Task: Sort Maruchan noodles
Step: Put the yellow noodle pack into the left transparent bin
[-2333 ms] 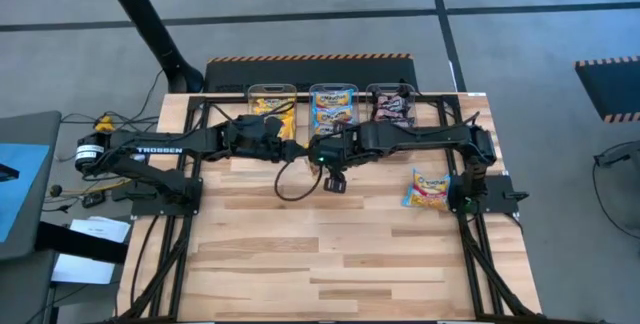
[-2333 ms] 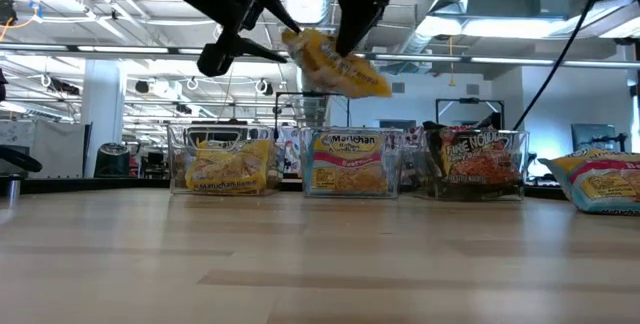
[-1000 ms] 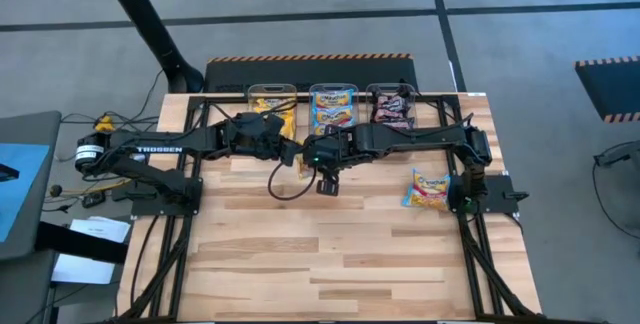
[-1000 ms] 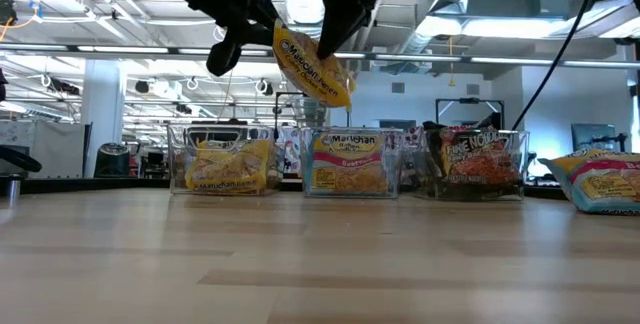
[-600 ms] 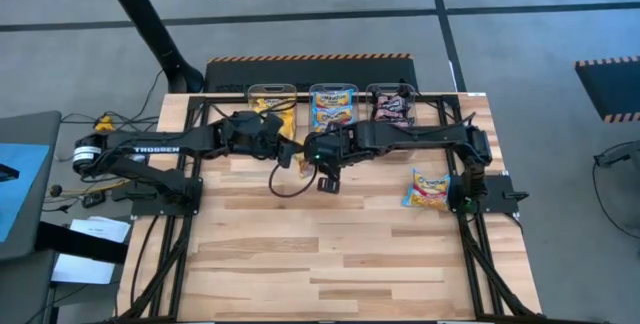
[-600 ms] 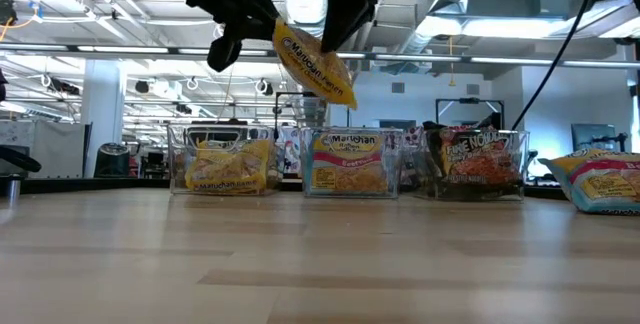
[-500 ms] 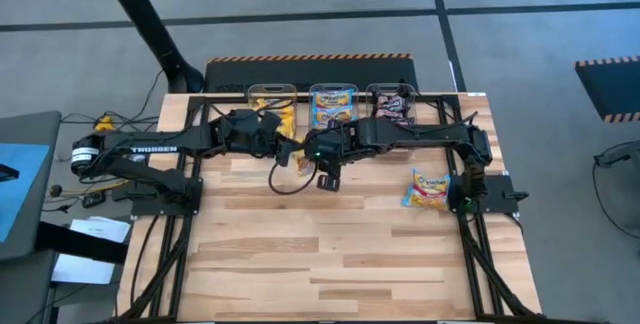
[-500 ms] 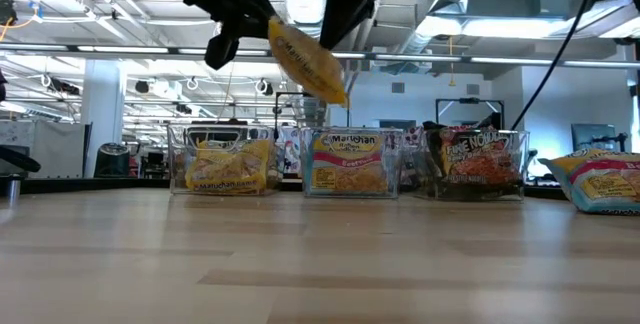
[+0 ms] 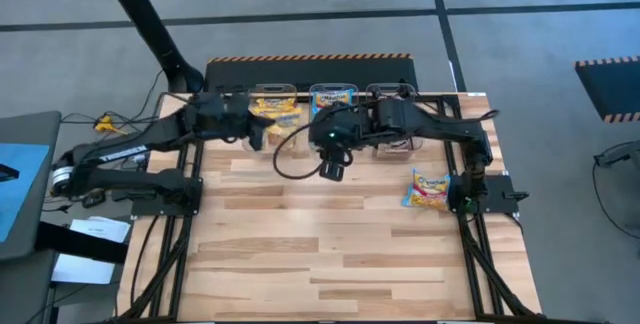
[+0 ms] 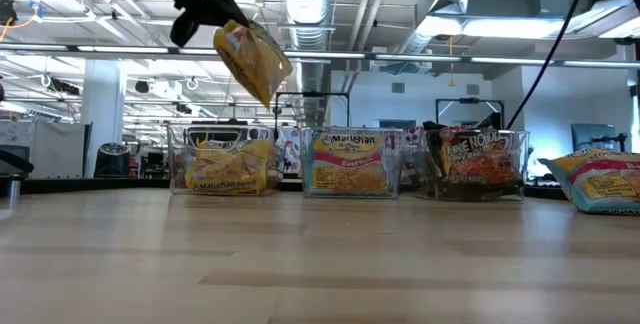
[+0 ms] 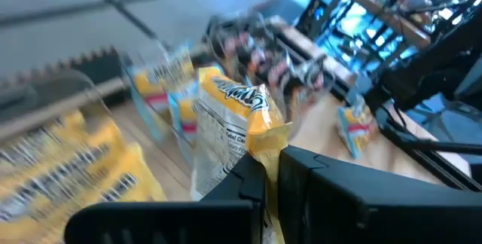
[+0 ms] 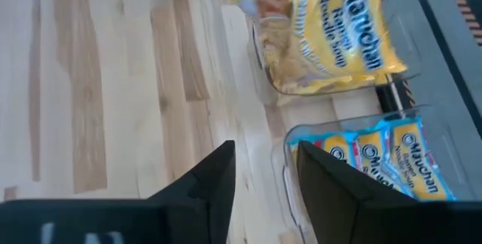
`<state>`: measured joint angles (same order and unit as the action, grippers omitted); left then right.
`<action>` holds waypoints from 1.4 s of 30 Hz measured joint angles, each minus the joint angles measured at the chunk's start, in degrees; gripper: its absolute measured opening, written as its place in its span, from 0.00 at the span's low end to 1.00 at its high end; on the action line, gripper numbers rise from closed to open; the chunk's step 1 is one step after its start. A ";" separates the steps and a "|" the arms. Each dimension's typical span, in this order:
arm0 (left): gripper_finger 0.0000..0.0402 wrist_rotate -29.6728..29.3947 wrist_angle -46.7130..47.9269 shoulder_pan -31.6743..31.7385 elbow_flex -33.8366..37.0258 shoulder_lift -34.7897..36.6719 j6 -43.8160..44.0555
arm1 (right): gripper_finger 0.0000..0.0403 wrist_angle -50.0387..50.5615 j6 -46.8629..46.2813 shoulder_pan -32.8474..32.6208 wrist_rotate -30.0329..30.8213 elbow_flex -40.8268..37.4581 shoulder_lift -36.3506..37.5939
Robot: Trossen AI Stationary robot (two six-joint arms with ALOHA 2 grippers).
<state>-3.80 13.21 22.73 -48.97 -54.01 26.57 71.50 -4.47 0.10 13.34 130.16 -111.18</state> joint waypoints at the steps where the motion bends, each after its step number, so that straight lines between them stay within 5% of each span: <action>1: 0.00 0.03 0.00 0.87 0.00 0.82 -1.40 | 0.41 0.10 0.00 0.00 0.00 0.60 0.00; 11: 0.00 4.75 1.68 9.62 0.88 1.01 -10.89 | 0.40 4.56 1.08 0.00 0.00 2.52 -0.11; 19: 0.00 10.62 -8.13 11.18 8.14 0.84 -9.39 | 0.40 7.34 1.33 0.00 0.07 2.52 -0.11; 35: 0.00 11.05 -26.71 11.99 23.02 0.71 -4.80 | 0.40 7.37 1.51 0.00 0.12 2.52 -0.13; 42: 0.00 7.65 -27.32 11.99 26.37 0.71 -6.48 | 0.40 7.36 1.49 0.00 0.15 2.52 -0.13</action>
<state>3.85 -14.11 34.72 -22.60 -53.30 20.09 78.87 -2.98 0.10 13.50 132.68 -111.31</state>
